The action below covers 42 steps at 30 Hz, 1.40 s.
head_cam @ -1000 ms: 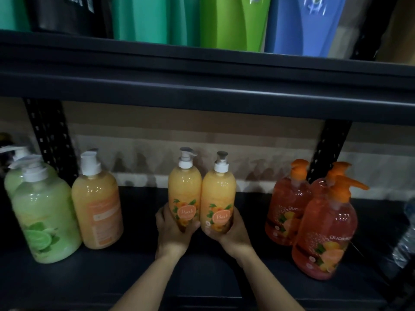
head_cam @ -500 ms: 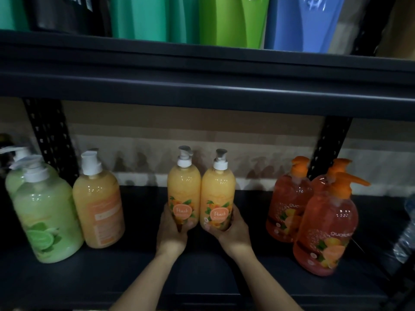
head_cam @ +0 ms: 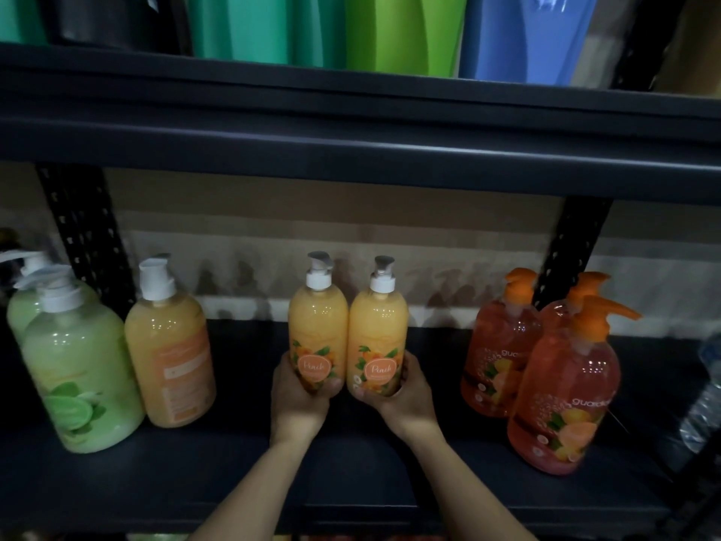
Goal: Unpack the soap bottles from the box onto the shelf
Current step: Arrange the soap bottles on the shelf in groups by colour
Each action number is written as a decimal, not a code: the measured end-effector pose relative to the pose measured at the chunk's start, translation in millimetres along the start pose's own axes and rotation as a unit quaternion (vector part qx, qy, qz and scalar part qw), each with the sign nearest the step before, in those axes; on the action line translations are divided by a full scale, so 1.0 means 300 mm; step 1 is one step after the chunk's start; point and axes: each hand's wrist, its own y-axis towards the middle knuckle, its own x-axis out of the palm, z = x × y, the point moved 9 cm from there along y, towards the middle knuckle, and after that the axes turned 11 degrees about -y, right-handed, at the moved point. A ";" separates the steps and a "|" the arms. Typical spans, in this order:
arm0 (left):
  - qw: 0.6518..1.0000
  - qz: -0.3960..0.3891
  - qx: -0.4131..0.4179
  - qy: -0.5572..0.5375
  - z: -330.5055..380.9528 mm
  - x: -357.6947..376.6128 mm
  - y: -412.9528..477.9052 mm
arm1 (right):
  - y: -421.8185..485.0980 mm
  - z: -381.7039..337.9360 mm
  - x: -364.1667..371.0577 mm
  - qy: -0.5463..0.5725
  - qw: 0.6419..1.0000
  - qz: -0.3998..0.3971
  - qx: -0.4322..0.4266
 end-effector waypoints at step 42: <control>0.986 0.117 0.031 0.114 0.148 -0.348 -0.150 | -0.150 -0.038 0.002 -0.197 0.972 0.048 0.122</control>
